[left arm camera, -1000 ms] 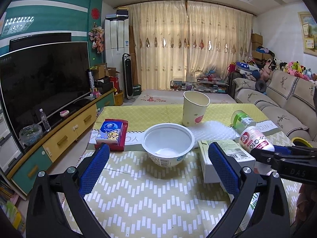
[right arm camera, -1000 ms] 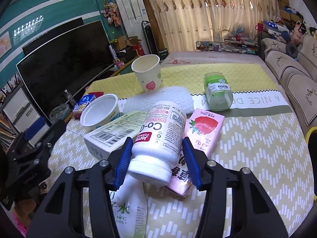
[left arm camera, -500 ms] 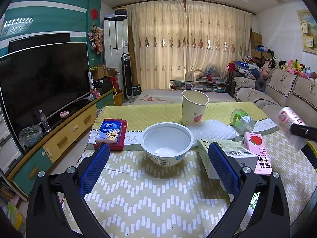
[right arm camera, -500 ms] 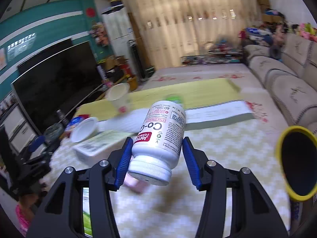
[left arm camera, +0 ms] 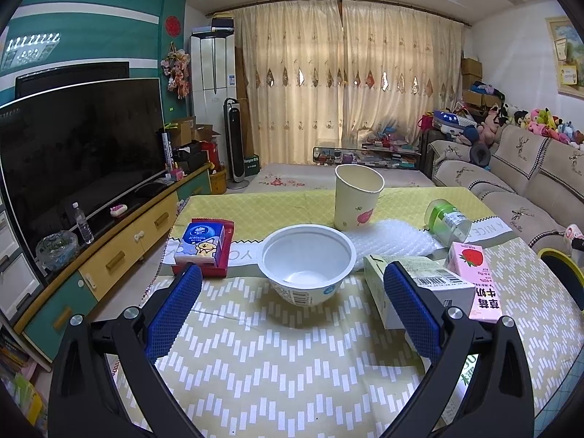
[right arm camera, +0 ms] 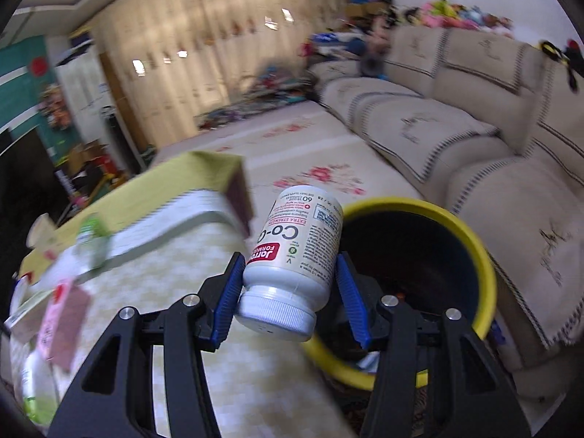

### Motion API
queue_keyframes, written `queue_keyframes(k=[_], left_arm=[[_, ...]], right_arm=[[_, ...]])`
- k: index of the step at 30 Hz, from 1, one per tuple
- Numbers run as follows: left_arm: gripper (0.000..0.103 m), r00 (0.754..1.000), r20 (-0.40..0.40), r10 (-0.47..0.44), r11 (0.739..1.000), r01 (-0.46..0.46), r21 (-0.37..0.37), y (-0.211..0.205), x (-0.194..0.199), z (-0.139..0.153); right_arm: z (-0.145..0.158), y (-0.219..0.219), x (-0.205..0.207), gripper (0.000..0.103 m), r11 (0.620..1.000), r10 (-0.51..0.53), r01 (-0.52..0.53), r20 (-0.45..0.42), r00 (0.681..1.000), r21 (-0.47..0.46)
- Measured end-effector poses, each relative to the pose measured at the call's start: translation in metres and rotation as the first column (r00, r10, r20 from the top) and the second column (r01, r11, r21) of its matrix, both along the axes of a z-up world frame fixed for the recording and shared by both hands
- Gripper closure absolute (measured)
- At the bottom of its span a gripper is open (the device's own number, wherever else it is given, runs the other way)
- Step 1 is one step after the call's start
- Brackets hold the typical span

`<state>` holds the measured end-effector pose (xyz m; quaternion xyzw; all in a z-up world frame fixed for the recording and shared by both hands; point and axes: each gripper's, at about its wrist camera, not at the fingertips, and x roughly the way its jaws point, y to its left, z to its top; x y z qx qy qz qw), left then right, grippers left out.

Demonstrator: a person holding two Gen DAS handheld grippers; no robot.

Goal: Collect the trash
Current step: 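Carry the white bottle with the right gripper and drop it into the bin, then grasp the white-and-green coconut water bottle with the left gripper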

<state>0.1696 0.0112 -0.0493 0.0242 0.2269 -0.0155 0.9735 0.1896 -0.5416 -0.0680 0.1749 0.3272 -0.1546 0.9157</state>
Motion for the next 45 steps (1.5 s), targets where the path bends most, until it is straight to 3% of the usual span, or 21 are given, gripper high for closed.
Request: queue_keyframes(k=[6,11,16,19,27,35,42,45], left_arm=[[0.005,1.0,-0.004,-0.003,1.0,0.003,0.011,-0.001,0.002,-0.002],[0.005,1.0,-0.019,-0.007,1.0,0.007,0.028,-0.005,0.005,-0.005],[0.005,1.0,-0.019,-0.022,0.999,0.023,0.041,-0.009,0.003,-0.006],[0.005,0.999,-0.028,-0.044,0.999,0.044,0.005,-0.01,0.001,-0.004],[0.005,0.976,-0.196,-0.099,0.987,0.071,-0.144,-0.032,-0.021,-0.012],[0.005,0.936,-0.309,-0.168,0.983,0.136,-0.123,-0.094,-0.042,-0.032],[0.005,0.935,-0.343,-0.088,0.996,0.078,-0.044,-0.114,-0.028,-0.045],[0.006,0.925,-0.37,-0.082,0.996,0.067,-0.054,-0.114,-0.02,-0.05]], right_arm=[[-0.02,-0.031,0.005,0.053,0.997,-0.079,0.079,-0.042,0.996,0.016],[-0.025,-0.039,0.005,0.047,0.992,-0.123,0.123,-0.025,0.992,0.025],[-0.018,-0.03,0.005,0.047,0.99,-0.141,0.14,-0.012,0.99,-0.03],[-0.016,-0.026,0.005,0.047,0.988,-0.145,0.145,-0.006,0.989,-0.055],[-0.013,-0.018,0.003,0.045,0.986,-0.137,0.137,0.0,0.991,-0.093],[-0.012,-0.014,0.006,0.044,0.986,-0.124,0.122,-0.007,0.992,-0.115],[-0.011,-0.008,0.007,0.04,0.982,-0.12,0.118,-0.006,0.993,-0.146],[-0.012,-0.009,0.007,0.04,0.983,-0.12,0.118,-0.007,0.993,-0.138]])
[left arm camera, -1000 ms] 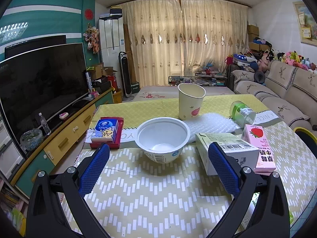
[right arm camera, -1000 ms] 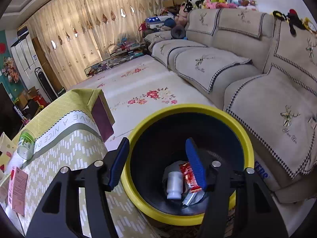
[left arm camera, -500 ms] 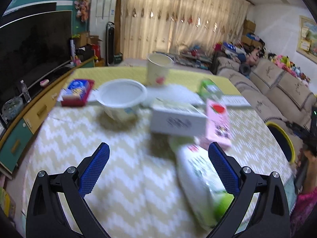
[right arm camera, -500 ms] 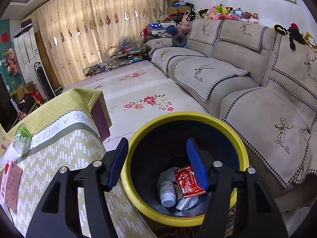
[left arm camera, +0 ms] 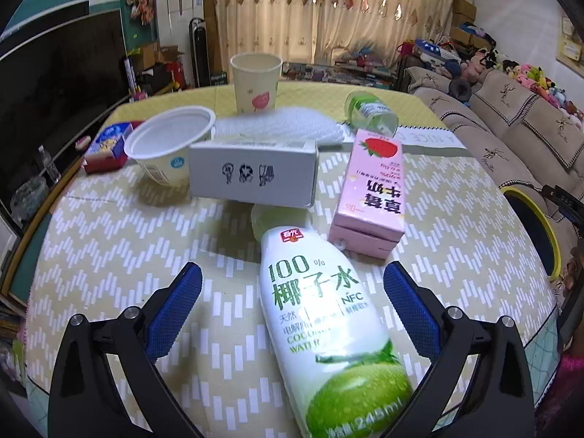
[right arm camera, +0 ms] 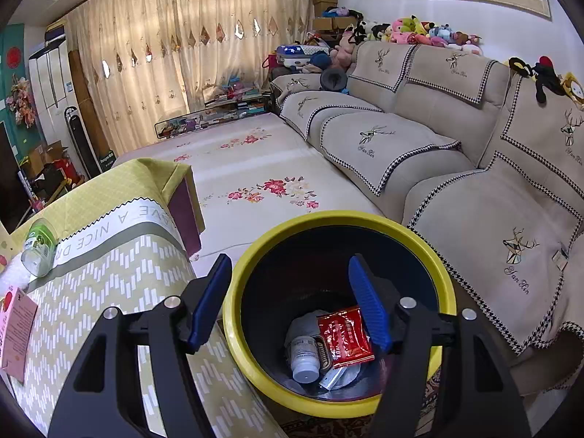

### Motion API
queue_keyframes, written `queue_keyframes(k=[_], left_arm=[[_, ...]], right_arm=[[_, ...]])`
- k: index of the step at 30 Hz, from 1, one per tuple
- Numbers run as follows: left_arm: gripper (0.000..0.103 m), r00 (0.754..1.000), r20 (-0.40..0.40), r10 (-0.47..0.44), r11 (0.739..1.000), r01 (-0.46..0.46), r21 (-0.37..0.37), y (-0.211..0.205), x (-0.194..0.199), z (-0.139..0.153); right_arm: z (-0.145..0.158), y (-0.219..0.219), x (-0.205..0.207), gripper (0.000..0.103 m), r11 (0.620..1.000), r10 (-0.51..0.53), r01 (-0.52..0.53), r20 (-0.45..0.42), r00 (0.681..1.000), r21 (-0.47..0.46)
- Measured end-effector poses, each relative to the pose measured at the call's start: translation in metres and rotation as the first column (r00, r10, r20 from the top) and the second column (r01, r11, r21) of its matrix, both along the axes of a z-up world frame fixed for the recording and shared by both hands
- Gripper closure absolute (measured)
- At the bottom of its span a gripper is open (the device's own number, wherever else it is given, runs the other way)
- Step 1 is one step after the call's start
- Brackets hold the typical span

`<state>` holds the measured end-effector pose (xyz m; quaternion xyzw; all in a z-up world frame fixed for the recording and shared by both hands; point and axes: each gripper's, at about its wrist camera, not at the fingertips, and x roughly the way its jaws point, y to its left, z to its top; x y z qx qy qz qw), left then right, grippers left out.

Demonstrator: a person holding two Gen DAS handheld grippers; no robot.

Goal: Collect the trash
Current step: 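Grasp the white-and-green coconut water bottle with the left gripper, then carry the coconut water bottle with the left gripper and release it into the bin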

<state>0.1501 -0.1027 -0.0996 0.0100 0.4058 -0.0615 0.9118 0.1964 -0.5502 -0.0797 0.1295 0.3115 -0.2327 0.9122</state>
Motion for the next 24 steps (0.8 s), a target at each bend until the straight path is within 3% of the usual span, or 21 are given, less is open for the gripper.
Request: queue_keyframes(k=[6,11,14,18,24], left_arm=[[0.019,0.998,-0.057,-0.034,0.999,0.036,0.03,-0.002,0.013,-0.002],[0.031,0.963,-0.217,-0.157,0.987,0.156,-0.023,0.0,0.038,-0.004],[0.039,0.959,-0.228,-0.17,0.983,0.181,0.029,-0.003,0.044,0.002],[0.048,0.943,-0.274,-0.191,0.98,0.199,0.001,-0.002,0.052,-0.003],[0.049,0.93,-0.283,-0.234,0.968,0.251,0.026,0.001,0.033,-0.008]], right_arm=[[-0.001,-0.002,0.002,0.04,1.0,0.005,-0.005,-0.011,1.0,0.023],[-0.002,-0.005,0.002,0.04,0.999,0.013,-0.013,-0.006,1.0,0.036],[-0.002,-0.008,0.0,0.04,0.999,0.007,-0.007,0.003,1.0,0.048],[-0.004,-0.011,0.003,0.04,0.998,0.012,-0.012,-0.003,1.0,0.067],[-0.004,-0.009,0.003,0.04,0.998,0.02,-0.02,-0.004,1.0,0.067]])
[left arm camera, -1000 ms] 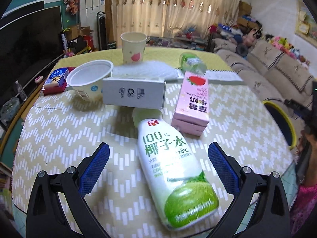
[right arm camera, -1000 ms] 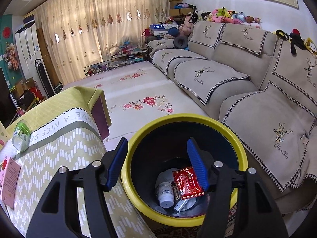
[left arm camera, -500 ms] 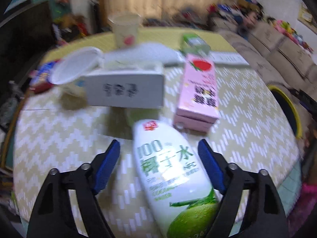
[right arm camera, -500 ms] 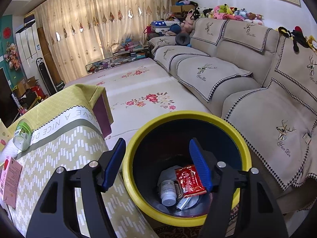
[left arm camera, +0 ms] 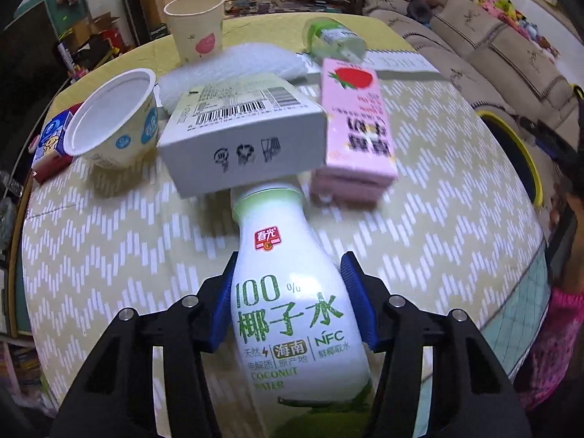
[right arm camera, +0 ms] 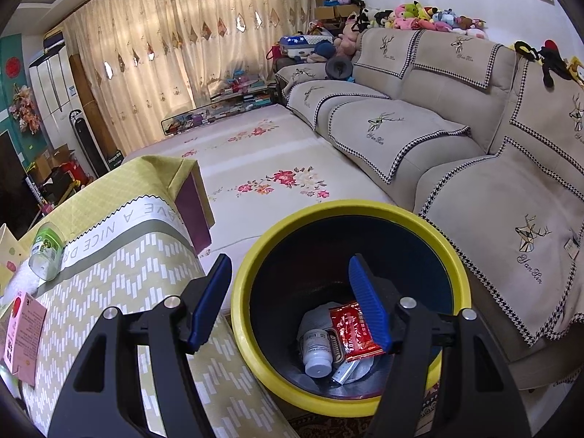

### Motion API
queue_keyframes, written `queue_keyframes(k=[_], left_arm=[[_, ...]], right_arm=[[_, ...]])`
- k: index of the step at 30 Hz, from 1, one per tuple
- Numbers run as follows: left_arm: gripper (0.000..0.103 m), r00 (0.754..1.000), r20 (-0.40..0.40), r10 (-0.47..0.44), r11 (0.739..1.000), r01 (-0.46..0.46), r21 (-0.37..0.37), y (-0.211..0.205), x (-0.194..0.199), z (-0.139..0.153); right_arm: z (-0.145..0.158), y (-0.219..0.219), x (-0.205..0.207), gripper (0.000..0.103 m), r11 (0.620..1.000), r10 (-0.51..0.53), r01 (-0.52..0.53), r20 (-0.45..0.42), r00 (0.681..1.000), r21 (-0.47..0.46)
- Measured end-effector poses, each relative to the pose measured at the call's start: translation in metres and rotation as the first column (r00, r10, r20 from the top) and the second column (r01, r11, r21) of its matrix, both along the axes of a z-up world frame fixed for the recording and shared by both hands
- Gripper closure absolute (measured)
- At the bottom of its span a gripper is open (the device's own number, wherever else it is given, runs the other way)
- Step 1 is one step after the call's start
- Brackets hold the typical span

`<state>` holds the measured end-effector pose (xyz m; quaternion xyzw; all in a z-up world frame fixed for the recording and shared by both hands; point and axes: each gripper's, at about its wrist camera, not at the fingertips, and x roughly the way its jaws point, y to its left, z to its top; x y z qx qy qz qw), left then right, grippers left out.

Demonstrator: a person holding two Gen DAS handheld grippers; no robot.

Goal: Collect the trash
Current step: 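Carry the coconut water bottle with the left gripper and release it into the bin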

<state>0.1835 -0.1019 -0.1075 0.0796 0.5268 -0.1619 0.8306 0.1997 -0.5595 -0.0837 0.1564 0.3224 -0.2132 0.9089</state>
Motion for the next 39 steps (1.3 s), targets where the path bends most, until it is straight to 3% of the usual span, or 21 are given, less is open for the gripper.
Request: queue_keyframes(k=[6,11,22,31,39], left_arm=[[0.049,0.997,0.062,-0.048,0.998,0.046,0.033,0.005,-0.045,0.004],[0.049,0.986,0.149,-0.069,0.997,0.072,-0.009,0.005,-0.074,0.029],[0.049,0.955,0.231,-0.186,0.979,0.201,-0.045,-0.044,-0.067,0.062],[0.049,0.881,0.28,-0.381,0.905,0.417,-0.08,-0.154,-0.032,0.078],[0.049,0.808,0.203,-0.553,0.809,0.579,-0.103,-0.293,0.003,0.059]], right_arm=[[-0.001,0.0,0.001,0.04,1.0,0.001,-0.001,-0.001,1.0,0.005],[0.0,0.003,0.001,0.04,1.0,0.001,-0.001,0.003,1.0,-0.01],[0.013,-0.003,-0.027,0.04,0.999,0.024,-0.027,0.112,0.993,0.026],[0.042,-0.037,-0.071,0.04,0.998,-0.028,0.034,0.128,0.991,-0.045],[0.04,-0.076,-0.106,0.04,0.992,-0.109,0.115,0.124,0.986,-0.043]])
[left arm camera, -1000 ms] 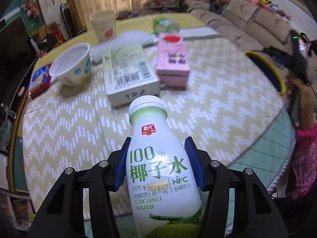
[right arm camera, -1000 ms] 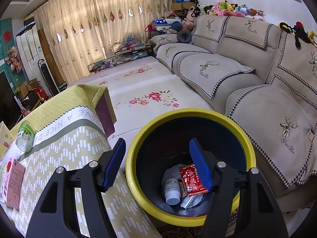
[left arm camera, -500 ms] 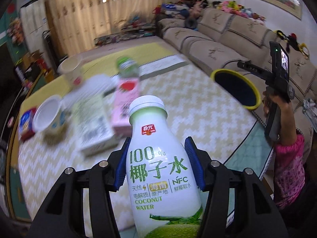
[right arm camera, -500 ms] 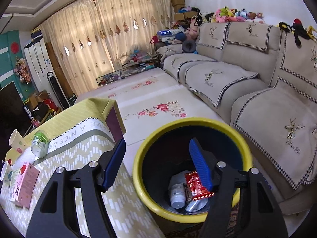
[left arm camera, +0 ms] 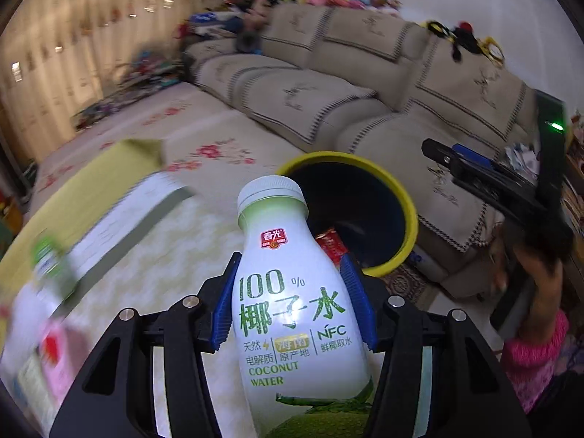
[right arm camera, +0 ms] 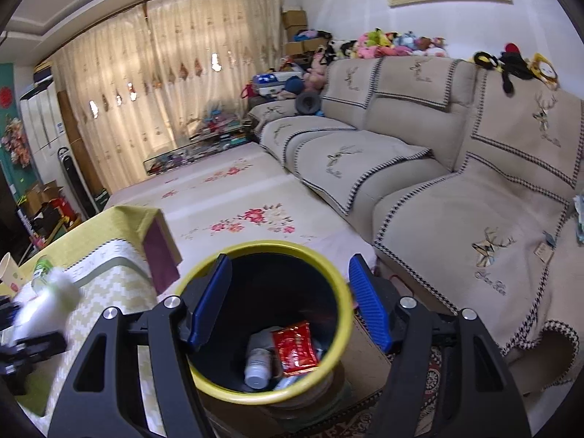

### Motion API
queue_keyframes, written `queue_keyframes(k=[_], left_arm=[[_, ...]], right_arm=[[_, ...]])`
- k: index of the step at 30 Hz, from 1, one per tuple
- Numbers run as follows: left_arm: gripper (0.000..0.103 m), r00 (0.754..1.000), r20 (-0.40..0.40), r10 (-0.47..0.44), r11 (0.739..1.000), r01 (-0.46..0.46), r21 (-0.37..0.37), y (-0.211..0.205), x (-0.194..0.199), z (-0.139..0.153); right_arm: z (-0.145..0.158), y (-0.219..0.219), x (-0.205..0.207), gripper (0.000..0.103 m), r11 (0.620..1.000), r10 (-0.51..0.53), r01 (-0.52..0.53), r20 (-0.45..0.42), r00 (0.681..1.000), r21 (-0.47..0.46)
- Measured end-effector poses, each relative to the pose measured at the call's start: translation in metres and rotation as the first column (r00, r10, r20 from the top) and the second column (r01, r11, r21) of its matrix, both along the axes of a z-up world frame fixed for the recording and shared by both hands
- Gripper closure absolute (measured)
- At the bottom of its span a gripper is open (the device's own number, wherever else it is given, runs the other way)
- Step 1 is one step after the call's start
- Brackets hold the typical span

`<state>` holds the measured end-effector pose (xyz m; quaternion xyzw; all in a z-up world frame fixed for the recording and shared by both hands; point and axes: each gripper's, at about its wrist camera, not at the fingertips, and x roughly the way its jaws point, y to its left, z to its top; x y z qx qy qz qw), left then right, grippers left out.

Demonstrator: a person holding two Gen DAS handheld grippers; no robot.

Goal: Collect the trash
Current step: 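Carry the coconut water bottle with the left gripper and release it into the bin, then reach the right gripper to the pink strawberry milk carton and grasp it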

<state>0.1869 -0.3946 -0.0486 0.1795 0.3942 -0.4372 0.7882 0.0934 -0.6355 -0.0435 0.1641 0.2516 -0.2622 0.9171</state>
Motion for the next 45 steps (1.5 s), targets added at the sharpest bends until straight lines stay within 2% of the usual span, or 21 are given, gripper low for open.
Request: queue_keyframes(k=[8,15,18,20,22,26,30,35,38,41,45], left_arm=[[0.049,0.997,-0.057,-0.058,0.997,0.061,0.05,-0.109,0.031,-0.038],[0.048,0.997,-0.068,-0.037,0.999,0.038,0.021,-0.171,0.054,-0.055],[0.027,0.999,-0.036,-0.003,1.0,0.002,-0.015,-0.171,0.062,-0.049],[0.024,0.999,-0.033,0.016,0.998,-0.018,-0.056,-0.16,0.063,-0.038],[0.022,0.999,-0.02,0.029,0.995,-0.031,-0.09,-0.14,0.061,-0.024],[0.014,0.995,0.059,0.078,0.985,-0.068,-0.159,-0.085,0.047,0.008],[0.01,0.984,0.096,0.152,0.963,-0.126,-0.236,-0.008,0.03,0.032],[0.008,0.956,0.113,0.272,0.929,-0.23,-0.289,0.095,0.019,0.042],[0.008,0.918,0.141,0.371,0.898,-0.315,-0.308,0.16,0.015,0.043],[0.006,0.863,0.173,0.474,0.854,-0.403,-0.329,0.221,0.012,0.044],[0.005,0.768,0.22,0.601,0.786,-0.518,-0.336,0.302,0.015,0.04]], right_arm=[[-0.019,-0.036,-0.022,0.039,0.997,-0.068,0.069,-0.026,0.997,0.036],[-0.028,-0.048,-0.026,0.039,0.995,-0.087,0.089,-0.036,0.996,0.054],[-0.03,-0.047,-0.025,0.039,0.995,-0.082,0.084,-0.04,0.996,0.055],[-0.028,-0.045,-0.026,0.039,0.995,-0.077,0.079,-0.037,0.996,0.052],[-0.026,-0.044,-0.025,0.039,0.996,-0.072,0.074,-0.034,0.997,0.051],[-0.025,-0.032,-0.02,0.039,0.997,-0.049,0.051,-0.03,0.998,0.051],[-0.024,-0.017,-0.012,0.039,0.999,-0.014,0.016,-0.038,0.999,0.05],[-0.021,0.012,0.004,0.039,0.999,0.039,-0.037,-0.048,0.998,0.037],[-0.019,0.032,0.015,0.039,0.997,0.075,-0.073,-0.052,0.996,0.028],[-0.017,0.058,0.029,0.038,0.993,0.119,-0.118,-0.055,0.991,0.018],[-0.018,0.098,0.052,0.036,0.98,0.2,-0.199,-0.071,0.977,0.018]])
